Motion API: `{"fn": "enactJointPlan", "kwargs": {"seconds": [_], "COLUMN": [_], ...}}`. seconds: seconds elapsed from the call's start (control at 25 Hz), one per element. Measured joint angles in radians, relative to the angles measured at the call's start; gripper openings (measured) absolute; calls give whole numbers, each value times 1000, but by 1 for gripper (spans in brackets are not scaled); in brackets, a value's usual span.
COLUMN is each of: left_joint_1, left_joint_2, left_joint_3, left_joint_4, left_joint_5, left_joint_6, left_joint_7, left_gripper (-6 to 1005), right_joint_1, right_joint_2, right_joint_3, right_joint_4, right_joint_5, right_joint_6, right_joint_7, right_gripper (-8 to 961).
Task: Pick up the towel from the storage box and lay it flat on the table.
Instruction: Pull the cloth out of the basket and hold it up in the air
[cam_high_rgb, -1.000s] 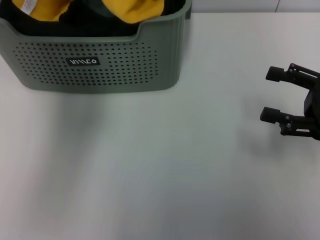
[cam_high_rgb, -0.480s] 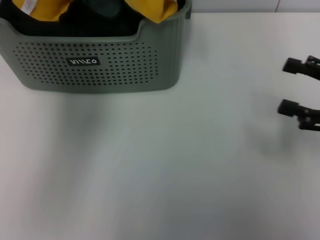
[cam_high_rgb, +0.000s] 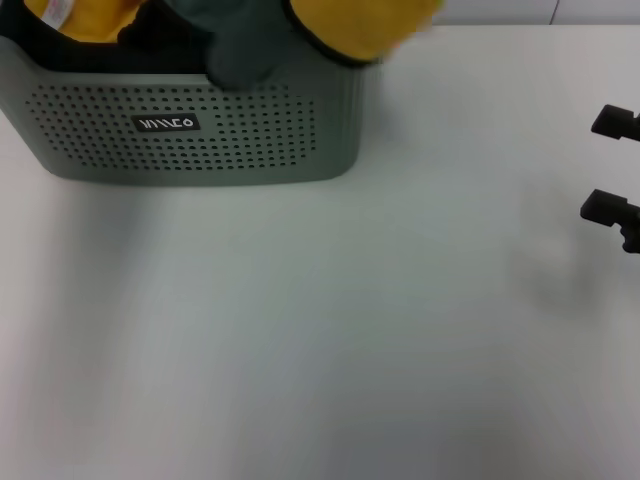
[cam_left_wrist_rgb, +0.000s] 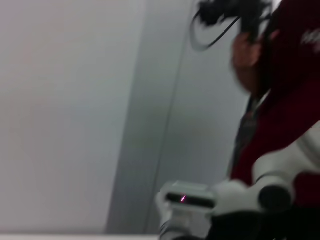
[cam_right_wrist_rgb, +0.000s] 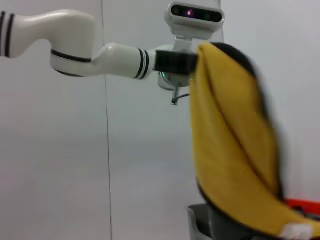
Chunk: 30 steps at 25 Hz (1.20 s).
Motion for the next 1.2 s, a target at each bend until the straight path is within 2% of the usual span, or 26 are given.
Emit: {"fn": "enactJointPlan", "kwargs": {"seconds": [0.12, 0.2, 0.28, 0.48, 0.52, 0.6, 0.72, 0.84, 0.92, 1.04, 1.2], "left_joint_1": [29, 44, 62, 177, 201, 260, 314, 350, 367, 377, 378], "left_joint_2": [51, 69, 73, 62, 60, 55, 27, -3, -13, -18, -23], "left_joint_3": [0, 0, -1, -1, -1, -1, -1, -1, -1, -1, -1], "left_joint_4": [94, 137, 159, 161, 160, 154, 117, 76, 67, 62, 60], "left_joint_5": [-39, -33, -9, 16, 18, 23, 27, 27, 27, 24, 21], "left_joint_6": [1, 1, 2, -1, -2, -3, -4, -5, -5, -5, -5], "left_joint_7": [-23, -32, -33, -4, 7, 38, 72, 82, 85, 87, 87], "left_gripper": [21, 21, 21, 22, 22, 22, 22, 22, 22, 23, 23], "right_joint_1": [0, -5, -6, -4, 11, 19, 36, 68, 95, 140, 181], "right_joint_2": [0, 0, 0, 2, 14, 22, 32, 45, 62, 86, 108], "right_joint_3": [14, 35, 44, 47, 48, 48, 47, 39, 22, -27, -73], "right_joint_4": [-1, -1, 2, 1, 0, -1, 3, 8, 8, 9, 11], "right_joint_5": [1, 0, -1, -3, -6, -5, -3, -5, -9, -18, -22], "right_joint_6": [-26, -65, -93, -116, -118, -117, -110, -95, -60, 28, 125], "right_joint_7": [0, 0, 0, 2, 5, 6, 10, 26, 39, 73, 133], "right_gripper": [855, 855, 855, 855, 855, 855, 856, 856, 856, 855, 856]}}
